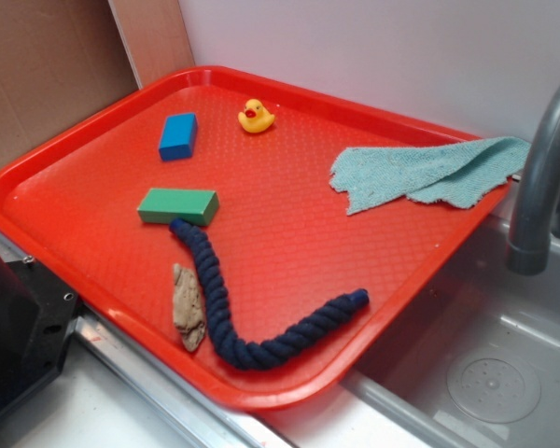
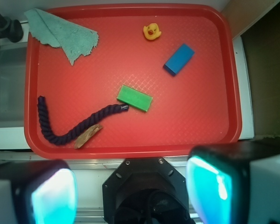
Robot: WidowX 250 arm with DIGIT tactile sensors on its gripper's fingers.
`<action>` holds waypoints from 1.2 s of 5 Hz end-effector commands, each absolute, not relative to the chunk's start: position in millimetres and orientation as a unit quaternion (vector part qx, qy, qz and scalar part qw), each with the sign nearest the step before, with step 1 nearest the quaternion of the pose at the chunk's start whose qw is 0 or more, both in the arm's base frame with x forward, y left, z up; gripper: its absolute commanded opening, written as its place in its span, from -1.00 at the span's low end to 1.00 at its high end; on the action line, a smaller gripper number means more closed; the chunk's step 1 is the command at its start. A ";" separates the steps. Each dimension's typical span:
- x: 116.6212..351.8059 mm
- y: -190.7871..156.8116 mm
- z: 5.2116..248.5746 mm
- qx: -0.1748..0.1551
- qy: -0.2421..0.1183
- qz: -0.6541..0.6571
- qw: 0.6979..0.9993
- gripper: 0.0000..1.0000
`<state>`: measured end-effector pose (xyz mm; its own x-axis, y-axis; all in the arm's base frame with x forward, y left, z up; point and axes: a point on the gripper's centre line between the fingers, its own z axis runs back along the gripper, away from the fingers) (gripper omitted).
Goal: Grab the blue block.
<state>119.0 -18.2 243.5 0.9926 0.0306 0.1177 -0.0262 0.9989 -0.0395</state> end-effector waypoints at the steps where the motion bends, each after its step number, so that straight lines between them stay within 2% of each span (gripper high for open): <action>1: 119.0 -18.2 243.5 -0.019 -0.059 0.014 0.998 1.00; 2: 164.7 31.8 193.5 0.037 -0.053 0.105 0.992 1.00; 3: 199.3 78.3 142.3 -0.002 -0.059 0.183 0.981 1.00; 4: 237.5 80.0 125.1 0.029 -0.118 0.255 0.959 1.00; 5: 249.2 87.6 102.0 0.054 -0.163 0.371 0.912 1.00; 6: 270.4 78.2 59.1 0.020 -0.134 0.375 0.917 1.00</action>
<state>263.0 69.0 41.1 0.6864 0.6971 0.2072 -0.7079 0.7057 -0.0293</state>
